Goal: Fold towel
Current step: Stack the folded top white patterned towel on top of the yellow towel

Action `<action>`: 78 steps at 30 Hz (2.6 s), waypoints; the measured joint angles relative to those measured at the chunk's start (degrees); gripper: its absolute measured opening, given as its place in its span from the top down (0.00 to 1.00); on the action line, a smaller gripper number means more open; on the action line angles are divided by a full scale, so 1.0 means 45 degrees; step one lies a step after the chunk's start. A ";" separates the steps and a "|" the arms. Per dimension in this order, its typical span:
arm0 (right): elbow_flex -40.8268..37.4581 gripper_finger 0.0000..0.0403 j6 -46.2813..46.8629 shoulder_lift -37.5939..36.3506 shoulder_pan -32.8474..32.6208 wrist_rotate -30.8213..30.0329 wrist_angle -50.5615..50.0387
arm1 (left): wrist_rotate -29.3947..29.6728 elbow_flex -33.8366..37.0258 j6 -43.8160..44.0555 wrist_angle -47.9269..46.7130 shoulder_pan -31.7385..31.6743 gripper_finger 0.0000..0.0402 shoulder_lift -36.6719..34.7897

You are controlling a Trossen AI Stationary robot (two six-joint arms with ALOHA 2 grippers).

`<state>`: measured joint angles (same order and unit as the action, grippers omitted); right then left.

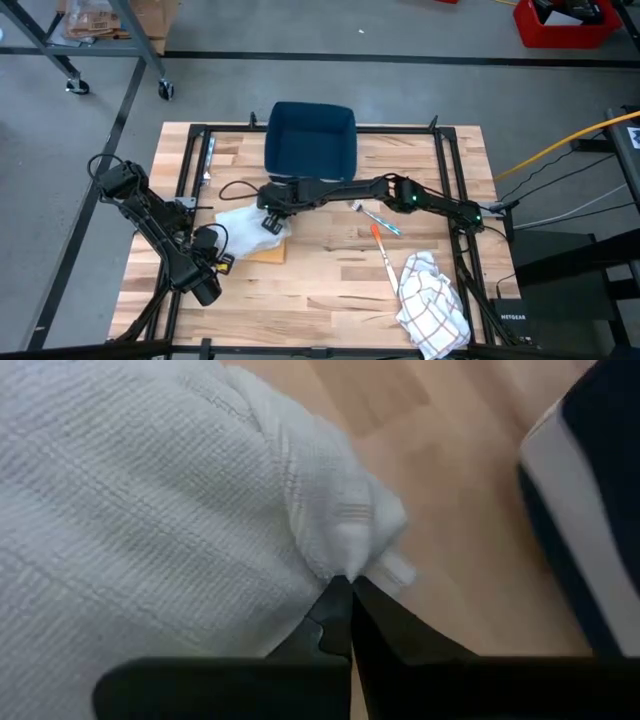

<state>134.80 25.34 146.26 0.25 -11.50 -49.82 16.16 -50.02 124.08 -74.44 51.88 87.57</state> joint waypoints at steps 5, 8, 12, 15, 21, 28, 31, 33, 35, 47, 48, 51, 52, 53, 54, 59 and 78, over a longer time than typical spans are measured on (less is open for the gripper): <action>0.0015 0.98 -0.0029 0.0000 -0.0045 -0.0026 -0.0041 | 0.0045 0.0000 0.0024 0.0048 0.0000 0.99 0.0000; 0.0024 0.98 -0.0033 -0.0066 -0.0053 0.0013 0.0039 | 0.0089 -0.0077 0.0049 -0.0055 0.0000 0.99 0.0005; 0.0024 0.98 -0.0029 -0.0283 -0.0053 0.0084 -0.0018 | 0.0242 -0.0640 -0.0349 -0.0263 0.0029 0.99 0.0005; 0.0027 0.98 -0.0035 -0.0600 -0.0068 0.0144 -0.0075 | 0.0459 -0.1270 -0.0790 -0.0569 0.0081 0.99 0.0005; 0.0044 0.98 -0.0038 -0.1180 -0.0058 0.0129 0.0093 | 0.1417 -0.2410 -0.1370 -0.1387 0.0146 0.99 0.0005; -0.0054 0.98 -0.0044 -0.1200 -0.0049 0.0450 0.0781 | 0.2220 -0.2501 -0.1351 -0.1808 -0.0019 0.99 0.0005; -0.0111 0.98 -0.0067 -0.1190 -0.0044 0.0455 0.0465 | 0.2225 -0.2501 -0.1480 -0.1876 -0.0156 0.99 0.0005; -0.0117 0.98 -0.0067 -0.1190 -0.0044 0.0455 0.0250 | 0.2229 -0.2501 -0.1589 -0.2001 -0.0248 0.99 0.0005; -0.0112 0.98 -0.0067 -0.1190 -0.0044 0.0455 -0.0085 | 0.2247 -0.2501 -0.1591 -0.2128 -0.0420 0.99 0.0005; -0.0112 0.98 -0.0067 -0.1185 -0.0049 0.0460 -0.2177 | 0.2293 -0.0860 -0.1591 -0.1583 -0.2168 0.99 0.0005; -0.0112 0.98 -0.0067 -0.1185 -0.0049 0.0460 -0.2236 | 0.2291 -0.0639 -0.1586 -0.1315 -0.2299 0.99 0.0005; -0.0112 0.98 -0.0067 -0.1180 -0.0049 0.0460 -0.2312 | 0.2242 0.0075 -0.1586 -0.0453 -0.2648 0.99 0.0005; -0.0112 0.98 -0.0067 -0.1185 -0.0049 0.0460 -0.2312 | 0.2207 0.0308 -0.1586 -0.0184 -0.2741 0.99 0.0005; -0.0112 0.98 -0.0067 -0.1180 -0.0049 0.0460 -0.2315 | 0.2191 0.0528 -0.1586 0.0086 -0.2825 0.99 0.0005; -0.0112 0.98 -0.0067 -0.1184 -0.0049 0.0460 -0.2343 | 0.2184 0.0725 -0.1586 0.0334 -0.2899 0.99 0.0005; -0.0112 0.98 -0.0072 -0.1180 -0.0049 0.0464 -0.3562 | 0.1719 0.1361 -0.1582 0.0705 -0.3115 0.99 0.0005; -0.0112 0.98 -0.0081 -0.1175 -0.0050 0.0582 -0.5082 | 0.2440 -0.1214 -0.3986 0.0771 -0.2764 0.99 0.0005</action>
<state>134.30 24.97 140.97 0.03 -8.88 -72.69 27.14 -55.48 106.15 -70.97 39.44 87.59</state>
